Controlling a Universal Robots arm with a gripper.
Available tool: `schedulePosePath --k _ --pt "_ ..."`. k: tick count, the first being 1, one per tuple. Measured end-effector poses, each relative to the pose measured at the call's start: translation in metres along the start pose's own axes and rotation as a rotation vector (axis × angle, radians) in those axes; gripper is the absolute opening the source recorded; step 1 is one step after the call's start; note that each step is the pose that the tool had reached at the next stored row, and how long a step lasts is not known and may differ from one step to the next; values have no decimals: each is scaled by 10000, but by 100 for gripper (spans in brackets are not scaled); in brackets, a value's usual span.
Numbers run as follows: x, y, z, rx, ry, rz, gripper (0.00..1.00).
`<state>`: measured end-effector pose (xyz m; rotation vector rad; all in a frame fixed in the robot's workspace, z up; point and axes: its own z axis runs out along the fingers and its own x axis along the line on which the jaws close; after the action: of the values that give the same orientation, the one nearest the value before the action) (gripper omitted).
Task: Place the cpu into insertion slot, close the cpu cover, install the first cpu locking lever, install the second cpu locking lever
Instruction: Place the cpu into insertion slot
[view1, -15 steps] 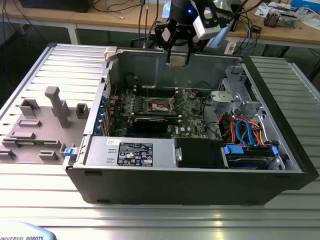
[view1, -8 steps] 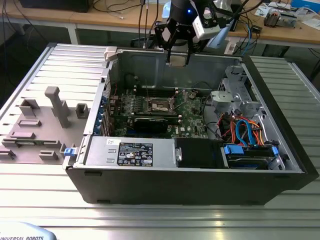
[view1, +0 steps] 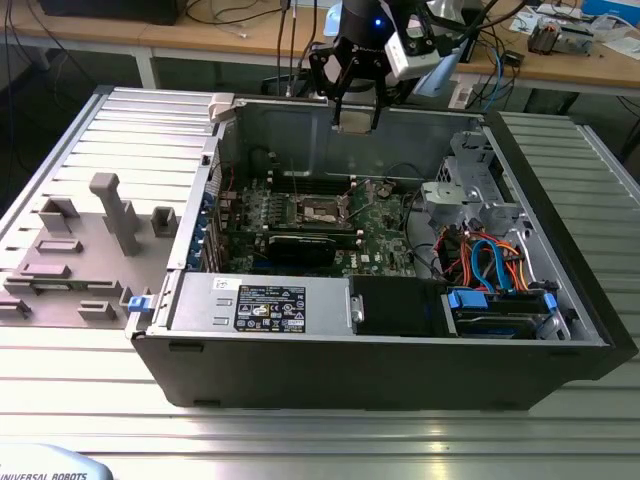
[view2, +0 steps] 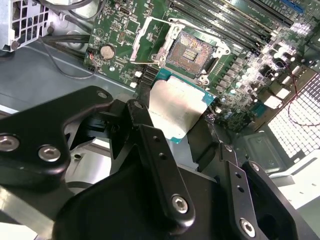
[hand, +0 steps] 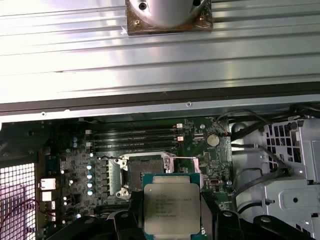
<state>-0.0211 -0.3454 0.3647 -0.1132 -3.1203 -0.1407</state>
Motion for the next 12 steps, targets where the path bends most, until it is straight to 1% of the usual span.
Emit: schedulePosePath --k 2,6,9,12 --pt "0 0 0 0 -3 32 54" --pt "0 0 2 -8 -40 442 54" --pt "0 0 5 -16 -76 853 54" --pt "0 0 5 -18 -82 911 54"
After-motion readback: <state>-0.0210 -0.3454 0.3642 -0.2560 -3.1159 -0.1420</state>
